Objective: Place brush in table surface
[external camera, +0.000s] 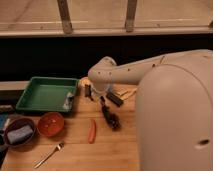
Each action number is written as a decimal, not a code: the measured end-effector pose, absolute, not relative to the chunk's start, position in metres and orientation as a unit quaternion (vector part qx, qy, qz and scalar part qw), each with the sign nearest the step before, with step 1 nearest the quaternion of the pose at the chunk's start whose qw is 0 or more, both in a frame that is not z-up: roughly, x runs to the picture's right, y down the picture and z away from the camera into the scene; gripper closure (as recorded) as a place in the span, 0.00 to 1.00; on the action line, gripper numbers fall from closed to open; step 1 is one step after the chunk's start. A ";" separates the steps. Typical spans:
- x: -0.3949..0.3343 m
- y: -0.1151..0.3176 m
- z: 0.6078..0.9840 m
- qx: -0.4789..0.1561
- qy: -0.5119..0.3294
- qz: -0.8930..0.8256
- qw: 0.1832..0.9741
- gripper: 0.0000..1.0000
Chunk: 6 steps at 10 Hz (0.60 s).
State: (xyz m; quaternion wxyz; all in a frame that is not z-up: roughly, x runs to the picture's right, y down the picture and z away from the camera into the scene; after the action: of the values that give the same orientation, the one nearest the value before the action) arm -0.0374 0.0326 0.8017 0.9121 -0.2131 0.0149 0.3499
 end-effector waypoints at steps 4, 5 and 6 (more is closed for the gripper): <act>-0.034 0.020 0.778 -0.185 -0.002 0.348 0.919 1.00; -0.039 0.027 0.781 -0.194 -0.003 0.342 0.919 1.00; -0.042 0.033 0.786 -0.203 -0.003 0.338 0.919 1.00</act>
State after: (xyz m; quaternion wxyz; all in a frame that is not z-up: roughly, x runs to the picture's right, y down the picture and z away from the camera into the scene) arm -0.0424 0.0325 0.7857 0.9190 -0.2027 -0.0025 0.3383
